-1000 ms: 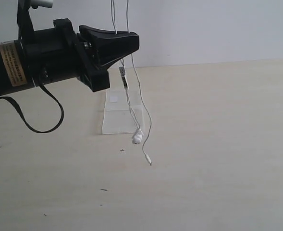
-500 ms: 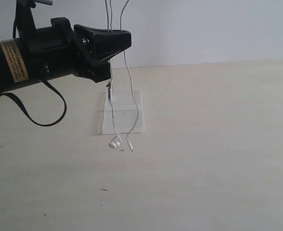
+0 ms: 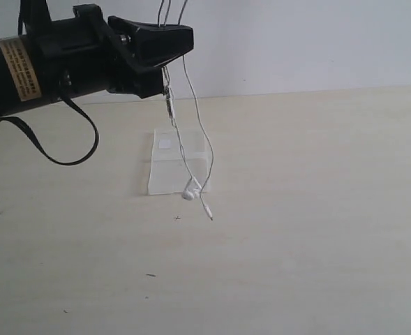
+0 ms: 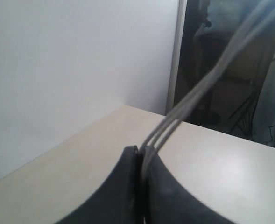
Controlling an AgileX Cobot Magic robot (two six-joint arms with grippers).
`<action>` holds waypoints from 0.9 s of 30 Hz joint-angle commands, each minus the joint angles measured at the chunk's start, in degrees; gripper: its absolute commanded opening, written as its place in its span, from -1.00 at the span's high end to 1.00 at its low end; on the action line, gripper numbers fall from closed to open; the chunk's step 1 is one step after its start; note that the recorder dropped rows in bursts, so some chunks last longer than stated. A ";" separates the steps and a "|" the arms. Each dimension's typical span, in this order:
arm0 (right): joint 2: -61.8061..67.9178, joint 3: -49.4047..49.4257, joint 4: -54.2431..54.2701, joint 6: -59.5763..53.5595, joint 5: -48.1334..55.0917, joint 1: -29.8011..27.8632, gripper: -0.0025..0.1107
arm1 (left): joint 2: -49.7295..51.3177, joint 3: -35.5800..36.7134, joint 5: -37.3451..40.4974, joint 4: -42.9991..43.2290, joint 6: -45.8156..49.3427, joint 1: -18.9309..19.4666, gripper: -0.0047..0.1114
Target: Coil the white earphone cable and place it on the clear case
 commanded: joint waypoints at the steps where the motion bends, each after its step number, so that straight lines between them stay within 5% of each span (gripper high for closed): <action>1: -0.68 2.19 3.40 1.65 0.88 0.07 0.96 | -1.98 -2.89 4.98 2.72 -3.53 0.13 0.92; 7: -2.40 6.40 0.38 2.76 0.88 0.07 0.96 | -5.72 -5.41 17.45 10.65 -9.82 0.13 0.92; 17: -10.84 13.58 -10.41 8.56 0.88 0.07 0.96 | -8.44 -5.31 25.90 14.26 -11.16 0.13 0.92; 27: -17.53 28.70 -12.15 12.88 0.88 0.07 0.96 | -9.27 -5.31 26.42 14.61 -11.16 0.13 0.92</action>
